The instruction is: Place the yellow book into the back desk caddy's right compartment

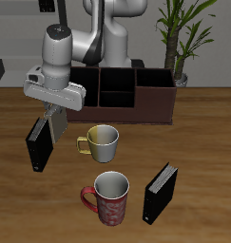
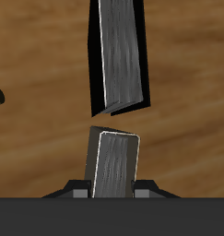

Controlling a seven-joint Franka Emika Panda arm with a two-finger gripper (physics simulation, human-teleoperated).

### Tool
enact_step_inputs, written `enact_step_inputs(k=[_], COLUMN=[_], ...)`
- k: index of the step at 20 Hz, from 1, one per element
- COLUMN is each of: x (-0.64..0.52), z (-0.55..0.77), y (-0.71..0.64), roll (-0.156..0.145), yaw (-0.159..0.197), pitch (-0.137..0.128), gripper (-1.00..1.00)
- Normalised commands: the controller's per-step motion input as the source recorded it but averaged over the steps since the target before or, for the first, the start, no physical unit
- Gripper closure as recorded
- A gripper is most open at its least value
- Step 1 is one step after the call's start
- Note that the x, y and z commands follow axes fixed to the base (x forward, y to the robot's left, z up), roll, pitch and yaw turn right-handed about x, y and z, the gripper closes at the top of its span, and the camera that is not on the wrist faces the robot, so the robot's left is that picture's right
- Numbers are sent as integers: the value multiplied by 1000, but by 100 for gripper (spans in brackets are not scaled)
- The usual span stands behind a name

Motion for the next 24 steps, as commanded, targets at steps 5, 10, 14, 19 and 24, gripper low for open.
enact_step_inputs(k=[5,10,14,19,24], x=[-117,-87,-223,-255,-235], z=[531,307,532,710,600], y=[149,32,51,139,170], roll=[10,-6,-16,3,9], yaw=[7,17,17,40,16], pitch=[-65,-20,-59,-82,-60], gripper=[100,100,100,100,100])
